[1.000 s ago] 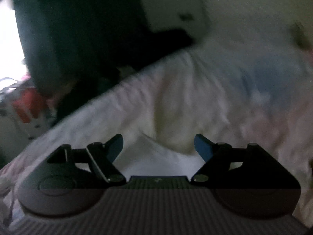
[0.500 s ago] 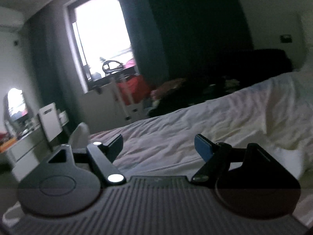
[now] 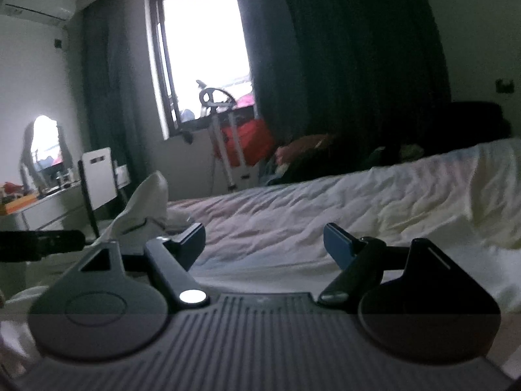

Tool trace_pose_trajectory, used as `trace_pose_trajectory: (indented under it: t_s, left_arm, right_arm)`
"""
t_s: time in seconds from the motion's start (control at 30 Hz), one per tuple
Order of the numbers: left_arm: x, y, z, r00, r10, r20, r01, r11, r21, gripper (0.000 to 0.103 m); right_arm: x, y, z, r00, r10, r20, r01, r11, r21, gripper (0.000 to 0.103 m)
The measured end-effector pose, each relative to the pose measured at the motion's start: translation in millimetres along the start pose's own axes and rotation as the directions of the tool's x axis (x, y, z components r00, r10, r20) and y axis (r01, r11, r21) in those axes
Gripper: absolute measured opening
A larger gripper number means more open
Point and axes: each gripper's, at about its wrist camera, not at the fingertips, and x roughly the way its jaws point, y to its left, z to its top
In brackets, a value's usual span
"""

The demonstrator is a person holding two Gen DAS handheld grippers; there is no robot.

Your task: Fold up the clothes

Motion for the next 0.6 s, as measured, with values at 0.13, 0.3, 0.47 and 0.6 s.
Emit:
trace_pose_trajectory:
  t_s: [0.13,0.3,0.47,0.6]
  left_arm:
    - [-9.7,7.3,-3.8,1.000,0.018,0.004,-0.018,1.000,-0.013,0.101]
    - [-23.2,17.1,-7.8,1.000,0.029,-0.007,-0.030,0.999,-0.031,0.101]
    - [-36.1,39.9,-5.3,1.000,0.018,0.017,-0.015,0.993,-0.115,0.102]
    - [-36.0,57.9,-5.0,0.999,0.030,0.023,-0.025,0.981,-0.195,0.102]
  right_arm:
    - [17.7,3.9,-7.6,0.997,0.038,-0.068,-0.036,0.999,0.019,0.081]
    - [36.4,7.0,-16.8,0.981,0.074,-0.179,-0.061,0.995,0.075,0.079]
    - [79.1,11.4,-16.2,0.946,0.161,-0.282,-0.094,0.966,0.239,0.078]
    - [145.5,35.4,-14.2,0.920,0.207,-0.333,-0.097,0.943,0.319,0.066]
